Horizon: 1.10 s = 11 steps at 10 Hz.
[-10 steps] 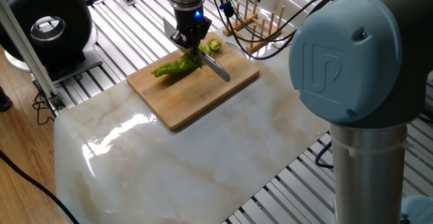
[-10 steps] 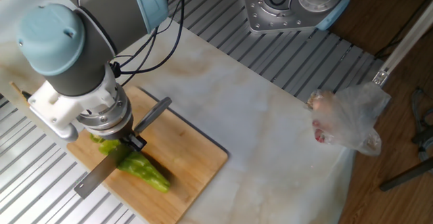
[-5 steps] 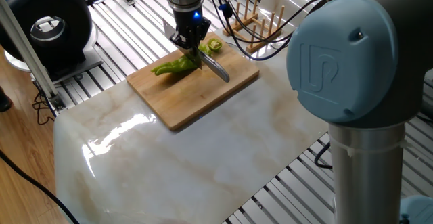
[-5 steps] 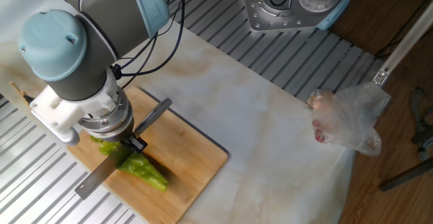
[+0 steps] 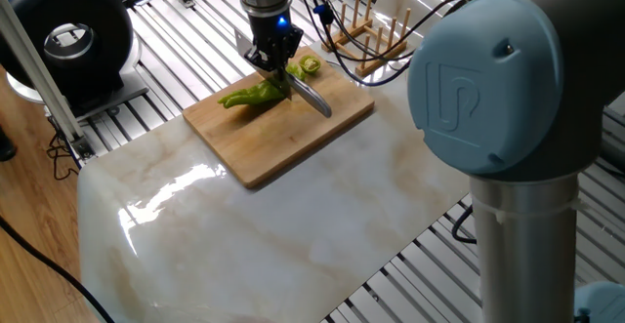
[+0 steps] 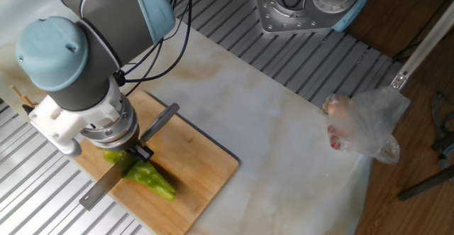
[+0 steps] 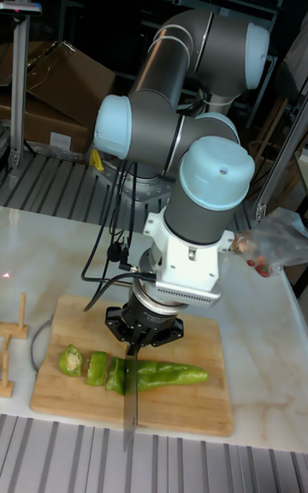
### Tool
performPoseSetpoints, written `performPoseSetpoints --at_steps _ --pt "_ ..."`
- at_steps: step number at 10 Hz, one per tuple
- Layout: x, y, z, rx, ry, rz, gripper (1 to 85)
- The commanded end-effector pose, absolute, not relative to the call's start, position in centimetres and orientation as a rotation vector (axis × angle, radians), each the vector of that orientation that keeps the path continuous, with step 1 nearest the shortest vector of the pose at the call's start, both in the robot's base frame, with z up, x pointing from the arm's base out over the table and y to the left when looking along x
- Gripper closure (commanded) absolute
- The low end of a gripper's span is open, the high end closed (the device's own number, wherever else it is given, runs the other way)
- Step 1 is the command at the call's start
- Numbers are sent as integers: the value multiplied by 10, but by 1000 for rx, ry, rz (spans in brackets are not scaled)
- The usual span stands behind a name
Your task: Chop the chili peppers
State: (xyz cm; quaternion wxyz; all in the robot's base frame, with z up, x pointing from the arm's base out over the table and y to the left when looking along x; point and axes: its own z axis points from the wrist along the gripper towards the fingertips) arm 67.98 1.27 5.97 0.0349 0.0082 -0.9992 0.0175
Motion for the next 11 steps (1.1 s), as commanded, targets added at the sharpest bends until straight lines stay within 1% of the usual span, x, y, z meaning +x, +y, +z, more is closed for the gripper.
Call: performPoseSetpoints --at_steps 1,4,7,9,11 --pt "683 15 59 47 -3064 13 843" --pt "684 14 58 41 -3056 18 843" --pt "685 17 68 20 -3031 2 843" --pt "688 11 56 14 -3041 -12 843" --pt "694 8 46 -4 -3047 31 843"
